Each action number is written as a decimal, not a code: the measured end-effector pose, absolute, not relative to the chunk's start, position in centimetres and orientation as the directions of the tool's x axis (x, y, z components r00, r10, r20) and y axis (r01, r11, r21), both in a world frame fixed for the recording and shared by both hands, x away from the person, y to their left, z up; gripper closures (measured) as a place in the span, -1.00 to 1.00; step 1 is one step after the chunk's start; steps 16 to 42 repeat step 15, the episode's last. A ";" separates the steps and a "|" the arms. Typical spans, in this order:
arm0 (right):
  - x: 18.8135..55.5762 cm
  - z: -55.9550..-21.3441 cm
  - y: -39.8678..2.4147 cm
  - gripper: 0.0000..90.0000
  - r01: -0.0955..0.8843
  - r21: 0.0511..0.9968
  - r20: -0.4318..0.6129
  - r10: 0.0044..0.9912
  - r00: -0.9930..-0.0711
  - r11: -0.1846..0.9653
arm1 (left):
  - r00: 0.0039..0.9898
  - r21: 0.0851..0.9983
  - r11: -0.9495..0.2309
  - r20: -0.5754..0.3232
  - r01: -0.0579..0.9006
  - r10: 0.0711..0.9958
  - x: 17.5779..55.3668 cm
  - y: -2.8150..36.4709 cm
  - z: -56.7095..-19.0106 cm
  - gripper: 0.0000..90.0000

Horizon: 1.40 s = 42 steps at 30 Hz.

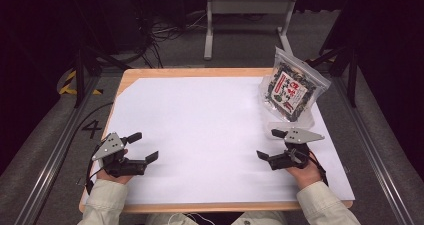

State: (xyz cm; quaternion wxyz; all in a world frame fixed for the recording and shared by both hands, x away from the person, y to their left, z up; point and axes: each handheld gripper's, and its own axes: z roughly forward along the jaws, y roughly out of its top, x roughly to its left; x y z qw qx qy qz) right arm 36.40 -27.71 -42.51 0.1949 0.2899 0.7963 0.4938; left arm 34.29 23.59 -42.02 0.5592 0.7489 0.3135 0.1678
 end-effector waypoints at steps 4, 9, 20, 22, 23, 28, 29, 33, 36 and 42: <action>36.6 -43.3 -27.8 -0.86 0.287 0.902 -0.002 0.670 -0.743 0.321 | 0.749 0.940 -0.186 -0.098 0.285 0.655 34.4 23.5 -42.1 -0.82; 36.8 -43.7 -28.0 -0.88 0.305 0.901 0.028 0.659 -0.751 0.309 | 0.751 0.935 -0.197 -0.100 0.295 0.653 34.5 23.2 -42.4 -0.83; 36.7 -43.6 -28.0 -0.88 0.302 0.901 0.029 0.650 -0.760 0.312 | 0.751 0.931 -0.207 -0.099 0.302 0.652 34.7 23.2 -42.6 -0.82; 36.7 -43.6 -28.0 -0.88 0.302 0.901 0.029 0.650 -0.760 0.312 | 0.751 0.931 -0.207 -0.099 0.302 0.652 34.7 23.2 -42.6 -0.82; 36.7 -43.6 -28.0 -0.88 0.302 0.901 0.029 0.650 -0.760 0.312 | 0.751 0.931 -0.207 -0.099 0.302 0.652 34.7 23.2 -42.6 -0.82; 36.7 -43.6 -28.0 -0.88 0.302 0.901 0.029 0.650 -0.760 0.312 | 0.751 0.931 -0.207 -0.099 0.302 0.652 34.7 23.2 -42.6 -0.82; 36.7 -43.6 -28.0 -0.88 0.302 0.901 0.029 0.650 -0.760 0.312 | 0.751 0.931 -0.207 -0.099 0.302 0.652 34.7 23.2 -42.6 -0.82; 36.7 -43.6 -28.0 -0.88 0.302 0.901 0.029 0.650 -0.760 0.312 | 0.751 0.931 -0.207 -0.099 0.302 0.652 34.7 23.2 -42.6 -0.82; 36.7 -43.6 -28.0 -0.88 0.302 0.901 0.029 0.650 -0.760 0.312 | 0.751 0.931 -0.207 -0.099 0.302 0.652 34.7 23.2 -42.6 -0.82; 36.7 -43.6 -28.0 -0.88 0.302 0.901 0.029 0.650 -0.760 0.312 | 0.751 0.931 -0.207 -0.099 0.302 0.652 34.7 23.2 -42.6 -0.82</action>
